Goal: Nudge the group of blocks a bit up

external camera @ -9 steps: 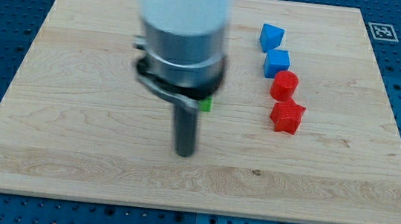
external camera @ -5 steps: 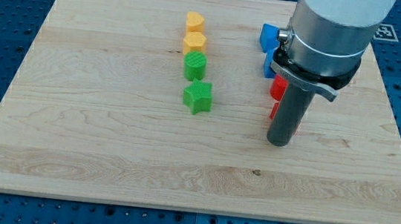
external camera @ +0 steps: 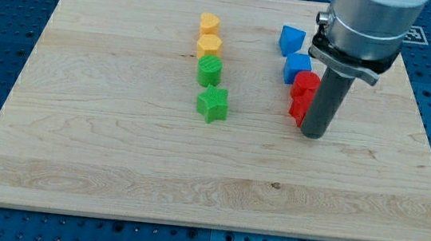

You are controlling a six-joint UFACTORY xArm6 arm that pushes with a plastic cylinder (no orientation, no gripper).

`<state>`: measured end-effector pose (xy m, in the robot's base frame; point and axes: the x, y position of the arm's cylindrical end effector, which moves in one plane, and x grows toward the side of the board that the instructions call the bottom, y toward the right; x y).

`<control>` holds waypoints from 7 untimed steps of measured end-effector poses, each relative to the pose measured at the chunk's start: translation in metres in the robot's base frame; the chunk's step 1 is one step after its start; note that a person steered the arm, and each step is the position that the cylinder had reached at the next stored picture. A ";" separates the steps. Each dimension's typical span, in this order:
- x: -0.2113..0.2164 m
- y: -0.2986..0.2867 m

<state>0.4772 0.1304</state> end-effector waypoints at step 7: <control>-0.125 -0.046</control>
